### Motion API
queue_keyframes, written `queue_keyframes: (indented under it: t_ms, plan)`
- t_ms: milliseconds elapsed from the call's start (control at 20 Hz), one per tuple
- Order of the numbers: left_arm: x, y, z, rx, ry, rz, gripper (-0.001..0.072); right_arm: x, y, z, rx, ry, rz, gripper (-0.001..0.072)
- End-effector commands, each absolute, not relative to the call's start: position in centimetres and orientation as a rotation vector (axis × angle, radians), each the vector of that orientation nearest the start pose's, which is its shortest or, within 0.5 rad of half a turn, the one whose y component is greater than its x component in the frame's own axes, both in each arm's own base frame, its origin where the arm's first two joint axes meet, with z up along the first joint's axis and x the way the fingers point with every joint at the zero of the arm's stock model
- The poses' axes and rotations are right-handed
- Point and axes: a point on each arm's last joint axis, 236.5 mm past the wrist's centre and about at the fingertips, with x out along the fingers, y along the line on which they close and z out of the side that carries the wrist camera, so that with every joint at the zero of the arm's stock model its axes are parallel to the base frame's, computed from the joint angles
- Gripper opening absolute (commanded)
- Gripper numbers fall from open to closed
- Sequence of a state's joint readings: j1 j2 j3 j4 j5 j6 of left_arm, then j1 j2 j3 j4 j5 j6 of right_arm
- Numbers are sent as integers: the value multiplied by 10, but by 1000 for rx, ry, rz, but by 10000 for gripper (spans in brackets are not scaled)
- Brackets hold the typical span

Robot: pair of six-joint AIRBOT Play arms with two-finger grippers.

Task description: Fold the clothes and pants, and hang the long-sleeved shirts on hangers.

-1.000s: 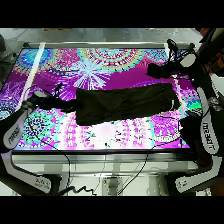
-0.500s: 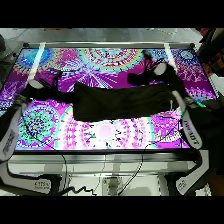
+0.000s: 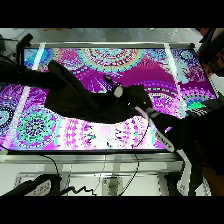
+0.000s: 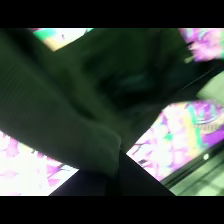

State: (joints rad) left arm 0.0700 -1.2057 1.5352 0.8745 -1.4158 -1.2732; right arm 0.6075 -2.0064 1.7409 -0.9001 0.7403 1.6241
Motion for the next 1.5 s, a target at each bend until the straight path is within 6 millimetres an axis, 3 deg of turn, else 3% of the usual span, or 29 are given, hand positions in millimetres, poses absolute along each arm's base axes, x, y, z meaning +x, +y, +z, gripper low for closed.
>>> queue_keyframes:
  t_ms: [0,100,250,350,450,550,650,700,750,800,850,950,1050,1100,1200,1300,1350,1400,1450]
  plan:
    - [373,-146,232,-304,876,-728,16,437,465,-55,410,1106,696,29]
    - [376,-161,221,-315,912,-767,16,446,431,-63,292,1128,664,29]
    - [378,-206,186,-304,1013,-856,16,476,336,-62,167,1199,537,29]
    - [387,-255,156,-301,1040,-906,16,500,261,-44,156,1205,426,30]
    - [412,-311,127,-317,985,-898,15,516,191,-16,201,1195,330,29]
    - [435,-364,103,-333,885,-865,15,524,128,15,230,1156,262,29]
    - [451,-404,91,-345,771,-824,19,524,74,41,236,1122,212,29]
    - [462,-413,90,-331,692,-797,77,520,49,47,234,1123,191,29]
    - [474,-416,94,-312,615,-772,282,515,27,49,226,1134,177,29]
    - [483,-417,101,-319,555,-743,619,510,9,47,219,1148,167,29]
    - [486,-417,106,-330,531,-733,693,507,-8,43,210,1159,157,29]
    - [484,-415,113,-328,531,-742,700,502,-38,32,230,1166,115,29]
    - [483,-408,118,-324,545,-752,699,497,-55,17,271,1178,92,29]
    - [483,-404,121,-324,549,-753,699,494,-49,9,272,1185,149,29]
    - [485,-394,124,-325,562,-752,699,486,4,1,318,1160,449,28]
    - [487,-384,122,-324,585,-751,699,490,59,14,478,1040,694,34]
    - [488,-380,119,-321,603,-751,699,501,70,15,555,995,691,147]
    - [487,-375,115,-318,626,-755,699,511,76,9,584,976,662,465]
    - [487,-371,112,-317,644,-755,698,516,85,-1,575,991,632,701]
